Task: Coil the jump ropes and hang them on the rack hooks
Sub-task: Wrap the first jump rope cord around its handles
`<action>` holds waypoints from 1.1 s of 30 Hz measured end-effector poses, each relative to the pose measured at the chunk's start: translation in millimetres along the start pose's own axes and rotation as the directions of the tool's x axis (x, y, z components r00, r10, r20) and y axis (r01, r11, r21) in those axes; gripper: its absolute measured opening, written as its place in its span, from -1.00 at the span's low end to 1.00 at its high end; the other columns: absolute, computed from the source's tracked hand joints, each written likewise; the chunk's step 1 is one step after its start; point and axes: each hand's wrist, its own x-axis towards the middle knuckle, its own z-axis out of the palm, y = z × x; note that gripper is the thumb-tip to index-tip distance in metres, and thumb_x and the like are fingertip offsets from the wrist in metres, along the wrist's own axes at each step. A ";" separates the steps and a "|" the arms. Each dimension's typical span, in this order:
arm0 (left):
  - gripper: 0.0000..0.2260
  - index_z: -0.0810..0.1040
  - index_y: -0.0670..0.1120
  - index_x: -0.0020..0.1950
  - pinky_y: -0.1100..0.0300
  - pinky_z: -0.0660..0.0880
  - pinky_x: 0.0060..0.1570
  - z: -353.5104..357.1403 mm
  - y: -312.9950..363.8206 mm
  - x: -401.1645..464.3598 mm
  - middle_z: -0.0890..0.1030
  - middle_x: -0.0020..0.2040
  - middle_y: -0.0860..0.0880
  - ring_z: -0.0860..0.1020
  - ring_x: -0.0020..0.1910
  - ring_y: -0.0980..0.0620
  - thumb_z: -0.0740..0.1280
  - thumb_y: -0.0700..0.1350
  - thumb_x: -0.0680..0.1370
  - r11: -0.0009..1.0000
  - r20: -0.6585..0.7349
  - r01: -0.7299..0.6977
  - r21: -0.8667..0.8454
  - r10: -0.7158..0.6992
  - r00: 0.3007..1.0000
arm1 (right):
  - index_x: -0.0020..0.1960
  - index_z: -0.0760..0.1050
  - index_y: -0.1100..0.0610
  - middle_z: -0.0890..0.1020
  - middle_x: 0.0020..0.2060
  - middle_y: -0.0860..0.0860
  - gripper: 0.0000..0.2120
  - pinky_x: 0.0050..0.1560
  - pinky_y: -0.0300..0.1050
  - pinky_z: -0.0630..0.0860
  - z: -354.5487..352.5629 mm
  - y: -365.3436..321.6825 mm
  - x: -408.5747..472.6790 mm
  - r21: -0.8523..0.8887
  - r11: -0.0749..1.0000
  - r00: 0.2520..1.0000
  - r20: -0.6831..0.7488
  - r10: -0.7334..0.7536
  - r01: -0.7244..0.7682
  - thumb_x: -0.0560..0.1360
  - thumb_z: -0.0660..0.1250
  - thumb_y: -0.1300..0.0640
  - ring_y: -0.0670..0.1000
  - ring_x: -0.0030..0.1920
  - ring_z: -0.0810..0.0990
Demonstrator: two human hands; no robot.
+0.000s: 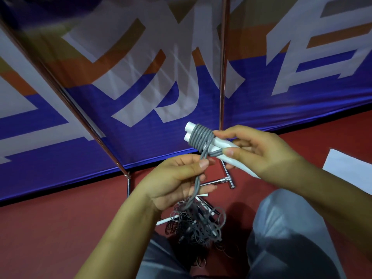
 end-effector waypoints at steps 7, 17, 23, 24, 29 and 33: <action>-0.95 0.51 -0.21 -0.15 0.29 0.48 -0.49 9.5 2.5 0.8 0.38 -0.45 -0.04 0.39 -0.52 0.13 0.34 -0.24 0.47 0.910 -0.044 -0.304 0.284 0.329 0.943 | 0.08 0.52 -0.08 0.70 -0.13 0.12 -0.69 -0.10 -0.09 0.61 -0.4 -5.1 1.1 0.150 0.989 0.999 -0.045 0.023 -0.016 0.51 0.30 0.31 0.07 -0.23 0.70; -0.62 0.70 -0.16 -0.13 0.40 0.08 -0.59 5.3 6.8 -0.9 0.58 -0.36 -0.07 0.24 -0.59 0.23 0.22 0.09 0.49 0.995 0.130 -0.052 -0.082 0.062 0.990 | 0.08 0.53 -0.03 0.70 -0.13 0.09 -0.71 -0.13 -0.16 0.62 2.1 -8.6 -0.9 0.256 0.966 0.997 -0.080 0.004 0.017 0.39 0.32 0.19 0.04 -0.24 0.68; -0.81 0.67 -0.10 -0.28 0.33 0.41 -0.44 9.4 4.2 -6.2 0.57 -0.39 -0.04 0.42 -0.50 0.15 0.30 -0.11 0.45 0.955 0.006 -0.297 -0.011 0.297 0.955 | 0.08 0.54 -0.03 0.72 -0.18 0.07 -0.67 -0.11 -0.08 0.63 0.3 -7.4 -3.6 0.321 0.947 0.996 -0.084 0.007 0.021 0.33 0.33 0.15 0.04 -0.25 0.69; -0.82 0.69 -0.10 -0.25 0.31 0.45 -0.38 9.1 3.7 -7.6 0.60 -0.37 -0.05 0.47 -0.46 0.13 0.30 -0.13 0.44 0.938 -0.017 -0.344 0.044 0.345 0.938 | 0.08 0.54 -0.03 0.72 -0.21 0.08 -0.68 -0.14 -0.11 0.63 -0.4 -8.1 -4.3 0.344 0.939 0.996 -0.084 0.009 0.020 0.33 0.33 0.15 0.04 -0.27 0.69; -0.83 0.71 -0.09 -0.14 0.30 0.48 -0.28 7.3 2.7 -14.1 0.63 -0.32 -0.07 0.53 -0.37 0.09 0.31 -0.18 0.42 0.867 -0.054 -0.473 0.158 0.486 0.873 | 0.08 0.54 0.00 0.71 -0.24 0.13 -0.67 -0.22 -0.15 0.63 0.4 -9.8 -4.9 0.439 0.898 0.997 -0.074 0.022 0.013 0.32 0.33 0.16 0.06 -0.31 0.68; -0.88 0.72 -0.06 -0.13 0.27 0.51 -0.20 -2.4 4.5 -16.6 0.64 -0.30 -0.04 0.55 -0.32 0.09 0.44 -0.19 0.37 0.875 -0.012 -0.456 0.161 0.464 0.886 | 0.04 0.62 -0.04 0.70 -0.23 0.16 -0.68 -0.25 -0.15 0.63 3.4 -8.6 -5.3 0.516 0.856 0.998 -0.062 -0.001 0.033 0.29 0.38 0.11 0.07 -0.33 0.68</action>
